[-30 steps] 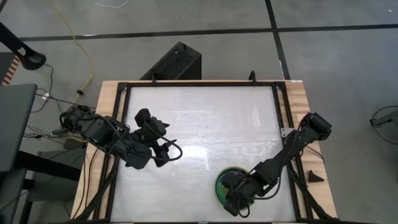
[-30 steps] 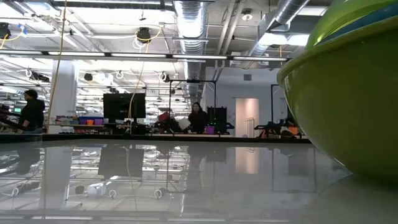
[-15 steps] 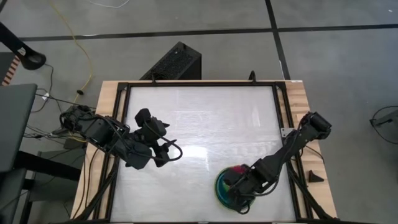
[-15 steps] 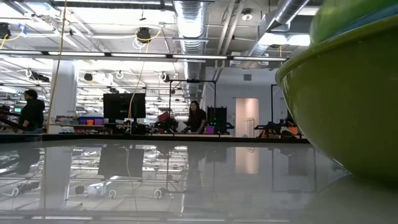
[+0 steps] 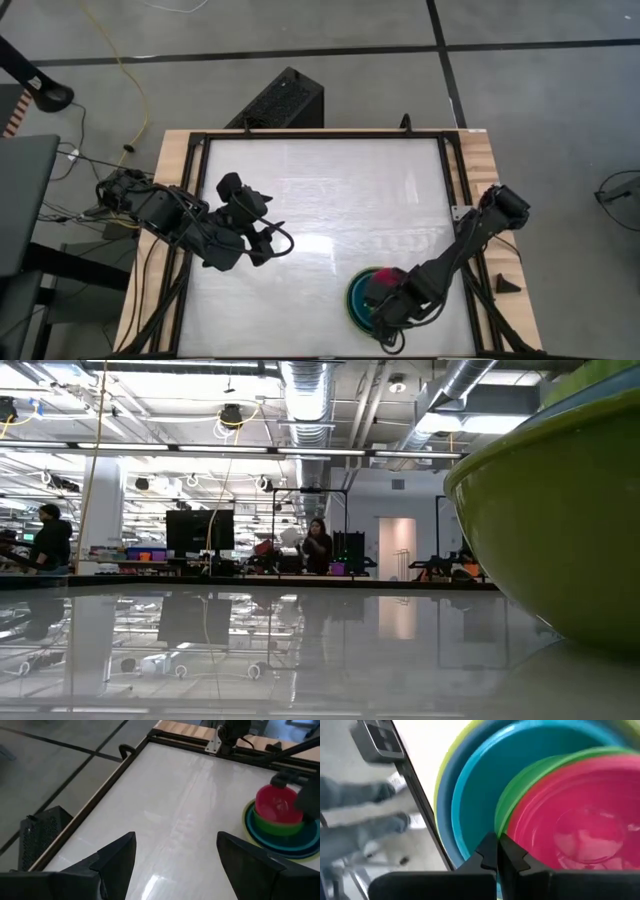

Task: Nest bowls inside each other
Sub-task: Adjust the green and red bowls

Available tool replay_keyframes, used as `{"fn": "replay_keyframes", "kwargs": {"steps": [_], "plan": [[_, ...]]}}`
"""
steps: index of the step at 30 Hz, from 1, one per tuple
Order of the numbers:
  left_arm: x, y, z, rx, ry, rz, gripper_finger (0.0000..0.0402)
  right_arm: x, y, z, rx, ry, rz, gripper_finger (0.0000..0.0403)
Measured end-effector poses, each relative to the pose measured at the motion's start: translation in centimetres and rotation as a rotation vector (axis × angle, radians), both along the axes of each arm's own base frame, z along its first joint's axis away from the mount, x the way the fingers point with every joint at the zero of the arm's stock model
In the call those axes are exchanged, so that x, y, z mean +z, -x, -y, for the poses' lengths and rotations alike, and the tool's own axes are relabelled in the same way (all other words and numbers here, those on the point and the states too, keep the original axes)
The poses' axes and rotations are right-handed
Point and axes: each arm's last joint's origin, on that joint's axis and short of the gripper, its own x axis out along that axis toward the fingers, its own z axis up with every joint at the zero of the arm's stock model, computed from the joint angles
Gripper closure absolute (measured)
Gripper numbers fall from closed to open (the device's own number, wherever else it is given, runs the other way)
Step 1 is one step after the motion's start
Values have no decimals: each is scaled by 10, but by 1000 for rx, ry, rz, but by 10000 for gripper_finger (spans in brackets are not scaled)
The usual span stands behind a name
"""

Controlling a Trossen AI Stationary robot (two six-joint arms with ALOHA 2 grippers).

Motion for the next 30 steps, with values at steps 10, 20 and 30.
{"fn": "replay_keyframes", "kwargs": {"steps": [10,20,30], "plan": [[0,-2,-4,14,6,0,136,-35,-12,-15,80,-31,-111,258],[0,-3,-6,15,0,-3,136,25,-1,-3,-63,-63,217,95],[0,-3,-6,7,-12,-12,136,47,53,10,-320,132,237,141]]}}
